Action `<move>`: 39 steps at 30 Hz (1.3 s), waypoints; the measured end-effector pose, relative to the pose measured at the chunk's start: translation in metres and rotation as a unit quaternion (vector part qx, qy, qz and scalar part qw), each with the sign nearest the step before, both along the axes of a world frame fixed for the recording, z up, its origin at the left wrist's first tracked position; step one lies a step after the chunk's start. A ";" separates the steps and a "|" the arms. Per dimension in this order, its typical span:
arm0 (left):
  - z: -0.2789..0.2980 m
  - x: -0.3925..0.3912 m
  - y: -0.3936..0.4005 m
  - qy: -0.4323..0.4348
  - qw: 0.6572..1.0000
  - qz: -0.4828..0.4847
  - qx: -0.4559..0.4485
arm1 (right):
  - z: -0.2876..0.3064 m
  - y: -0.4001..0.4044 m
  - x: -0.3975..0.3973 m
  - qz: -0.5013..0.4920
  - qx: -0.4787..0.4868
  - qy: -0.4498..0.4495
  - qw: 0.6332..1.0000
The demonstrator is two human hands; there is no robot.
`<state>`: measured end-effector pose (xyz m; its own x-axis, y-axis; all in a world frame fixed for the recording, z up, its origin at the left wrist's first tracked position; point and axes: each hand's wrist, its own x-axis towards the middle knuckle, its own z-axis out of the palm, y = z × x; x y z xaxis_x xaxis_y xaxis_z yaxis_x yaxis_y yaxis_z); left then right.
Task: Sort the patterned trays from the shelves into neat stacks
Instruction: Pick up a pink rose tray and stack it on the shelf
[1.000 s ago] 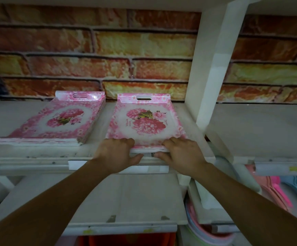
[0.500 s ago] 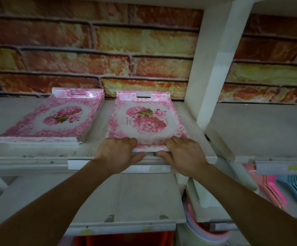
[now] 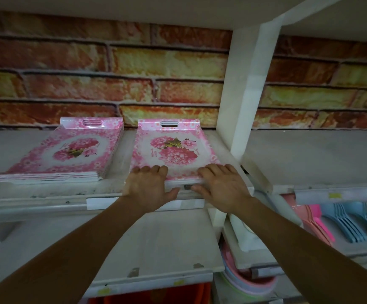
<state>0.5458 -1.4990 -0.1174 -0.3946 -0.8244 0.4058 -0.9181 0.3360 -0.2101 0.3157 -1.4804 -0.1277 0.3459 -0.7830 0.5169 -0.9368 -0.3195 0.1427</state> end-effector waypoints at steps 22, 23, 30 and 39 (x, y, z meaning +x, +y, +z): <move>0.005 -0.264 0.136 0.016 0.962 -0.273 0.024 | -0.009 0.239 -0.239 -0.224 0.049 -0.126 0.965; 0.006 -0.286 0.147 0.013 0.958 -0.287 0.024 | -0.008 0.255 -0.258 -0.235 0.050 -0.131 0.962; 0.016 -0.431 0.226 0.016 0.932 -0.361 0.013 | -0.001 0.365 -0.377 -0.334 0.059 -0.150 0.929; 0.019 -0.575 0.307 -0.005 0.886 -0.463 0.024 | 0.001 0.481 -0.476 -0.434 0.052 -0.168 0.884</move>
